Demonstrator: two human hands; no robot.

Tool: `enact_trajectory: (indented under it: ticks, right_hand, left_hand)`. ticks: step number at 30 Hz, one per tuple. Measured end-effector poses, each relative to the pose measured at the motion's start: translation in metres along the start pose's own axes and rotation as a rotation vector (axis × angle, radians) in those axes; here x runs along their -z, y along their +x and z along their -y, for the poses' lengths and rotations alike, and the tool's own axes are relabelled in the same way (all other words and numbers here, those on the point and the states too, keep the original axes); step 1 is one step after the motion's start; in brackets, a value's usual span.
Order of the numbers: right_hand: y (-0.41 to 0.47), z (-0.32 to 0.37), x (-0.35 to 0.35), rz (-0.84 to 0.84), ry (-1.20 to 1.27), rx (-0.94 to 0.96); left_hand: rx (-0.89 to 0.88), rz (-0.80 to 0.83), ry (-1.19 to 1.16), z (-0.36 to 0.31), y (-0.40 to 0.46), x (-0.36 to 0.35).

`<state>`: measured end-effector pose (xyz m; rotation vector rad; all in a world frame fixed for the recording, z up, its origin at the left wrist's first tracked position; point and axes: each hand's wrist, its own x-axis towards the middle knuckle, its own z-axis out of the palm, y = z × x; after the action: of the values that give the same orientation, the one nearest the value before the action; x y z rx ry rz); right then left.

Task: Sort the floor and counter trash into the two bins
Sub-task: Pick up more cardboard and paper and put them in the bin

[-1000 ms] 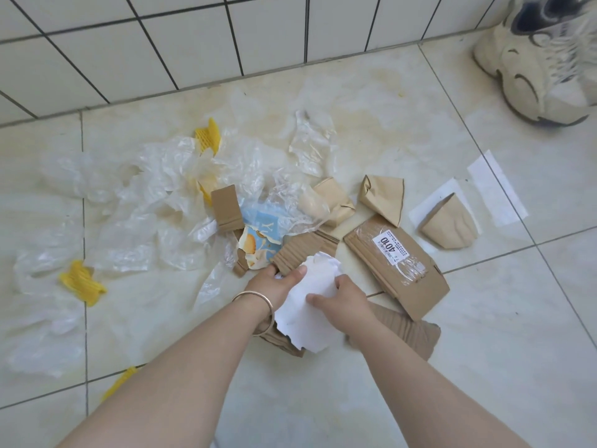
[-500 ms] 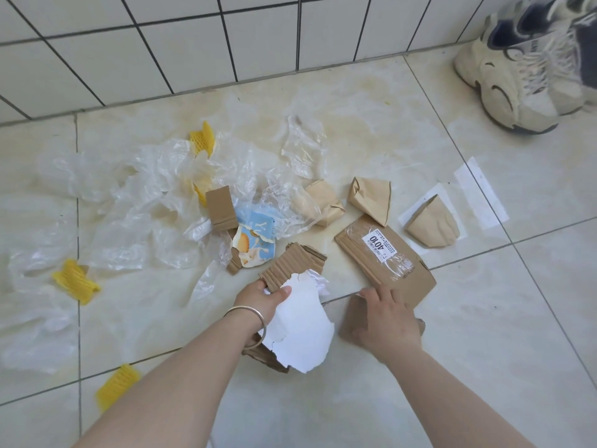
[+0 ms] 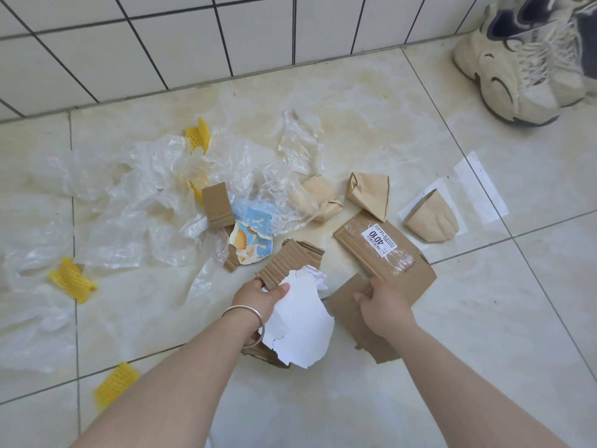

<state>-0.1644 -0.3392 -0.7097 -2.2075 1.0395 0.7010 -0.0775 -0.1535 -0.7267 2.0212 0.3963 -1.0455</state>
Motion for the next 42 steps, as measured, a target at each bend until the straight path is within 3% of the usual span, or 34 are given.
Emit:
enact_trajectory:
  ticks: [4, 8, 16, 21, 25, 30, 33, 42]
  right_hand:
    - [0.004, 0.011, 0.025, -0.037, 0.316, -0.076]
    - [-0.007, 0.025, 0.018, 0.15, 0.681, -0.166]
    - [-0.027, 0.034, -0.018, 0.194, 0.749, -0.071]
    - [-0.045, 0.062, 0.002, 0.154, 0.74, 0.038]
    - [-0.074, 0.096, 0.031, 0.126, 0.77, 0.129]
    - [-0.134, 0.152, 0.063, 0.084, 0.739, 0.248]
    - [-0.184, 0.19, 0.074, 0.046, 0.744, 0.328]
    - [-0.34, 0.281, 0.042, 0.148, 0.702, 0.606]
  left_hand:
    - [0.01, 0.015, -0.05, 0.001, -0.001, 0.0]
    - [0.036, 0.08, -0.145, -0.002, -0.007, -0.008]
    - [0.02, 0.136, -0.345, -0.013, -0.02, -0.011]
    - [0.058, 0.089, -0.382, -0.035, -0.036, 0.024]
    - [-0.045, 0.059, -0.449, -0.058, -0.067, 0.06]
    - [-0.224, -0.049, -0.343, -0.079, -0.131, 0.124]
    - [-0.321, -0.135, -0.403, -0.084, -0.172, 0.162]
    - [-0.512, -0.576, -0.479, -0.028, -0.315, 0.286]
